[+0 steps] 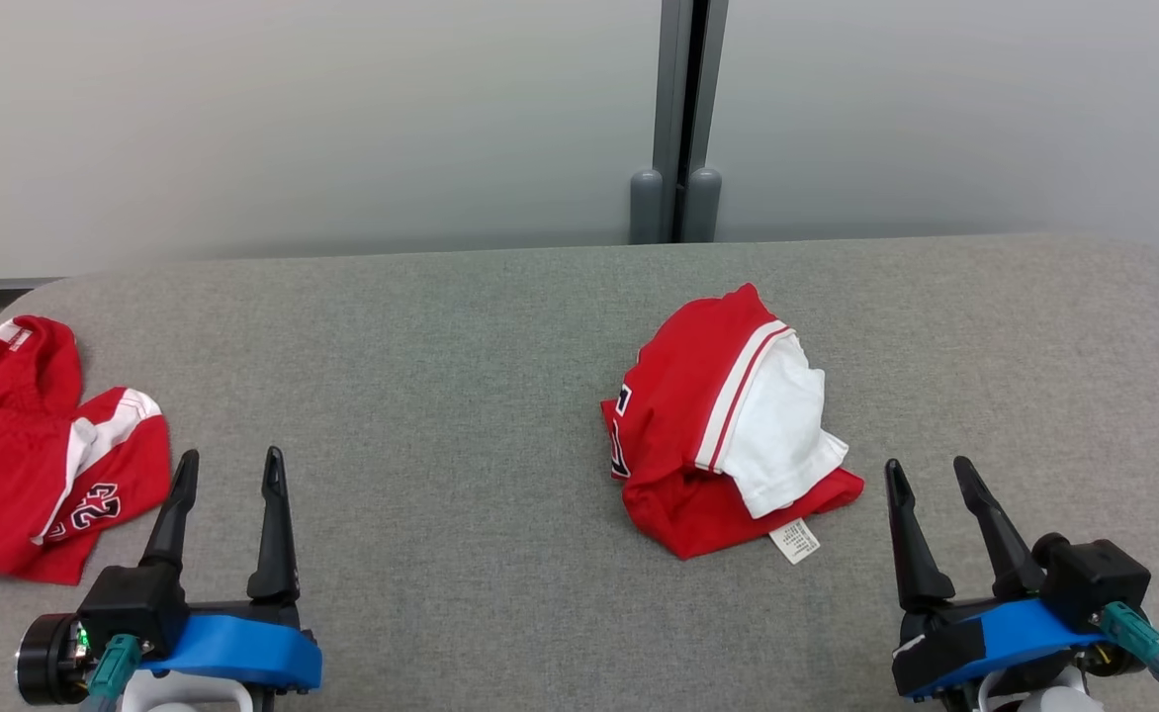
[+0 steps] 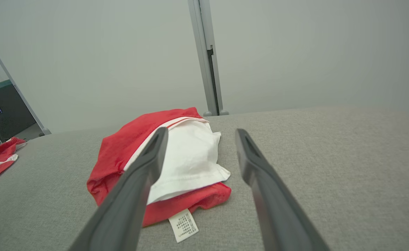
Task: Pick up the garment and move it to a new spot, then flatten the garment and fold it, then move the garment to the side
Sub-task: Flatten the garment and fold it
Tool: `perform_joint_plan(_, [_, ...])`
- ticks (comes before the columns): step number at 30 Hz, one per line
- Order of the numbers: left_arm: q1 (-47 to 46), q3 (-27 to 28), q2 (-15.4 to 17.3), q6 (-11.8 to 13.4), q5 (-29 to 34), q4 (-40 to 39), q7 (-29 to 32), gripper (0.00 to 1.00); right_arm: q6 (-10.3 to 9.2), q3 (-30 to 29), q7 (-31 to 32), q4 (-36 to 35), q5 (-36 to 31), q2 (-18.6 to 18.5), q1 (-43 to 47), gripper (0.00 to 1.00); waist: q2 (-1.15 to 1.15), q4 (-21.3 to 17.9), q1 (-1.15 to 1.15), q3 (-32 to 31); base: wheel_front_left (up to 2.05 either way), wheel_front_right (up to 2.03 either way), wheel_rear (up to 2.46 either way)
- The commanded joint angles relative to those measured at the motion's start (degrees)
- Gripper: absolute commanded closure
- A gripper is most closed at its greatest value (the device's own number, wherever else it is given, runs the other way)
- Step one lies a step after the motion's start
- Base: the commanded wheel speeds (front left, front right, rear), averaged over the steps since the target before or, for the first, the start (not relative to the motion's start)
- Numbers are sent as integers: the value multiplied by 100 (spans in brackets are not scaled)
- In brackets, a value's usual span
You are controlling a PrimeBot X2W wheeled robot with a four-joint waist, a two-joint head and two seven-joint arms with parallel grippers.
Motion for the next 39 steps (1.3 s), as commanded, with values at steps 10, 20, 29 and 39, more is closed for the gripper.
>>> perform_joint_plan(10, [-79, 75, -37, -34, 75, 16, -27, 0, 13, -16, -8, 59, -32, -25, -18, 0, 0, 2, 0, 51, 0, 0, 0])
perform_joint_plan(20, [-116, 84, -94, -68, 127, 23, -27, 0, 13, -64, -28, 114, -94, -25, -170, 0, 0, -17, 0, 86, 0, 0, 0])
perform_joint_plan(29, [-298, 68, -153, -133, 192, 33, -27, 0, 13, -117, 72, 141, -564, -25, -1017, 0, 0, 68, 0, 270, 0, 0, 0])
perform_joint_plan(39, [-548, 45, -311, -213, 261, 16, -27, 0, 9, -468, 164, 1189, -969, -121, -1964, 0, 0, 345, 0, 656, 0, 0, 0])
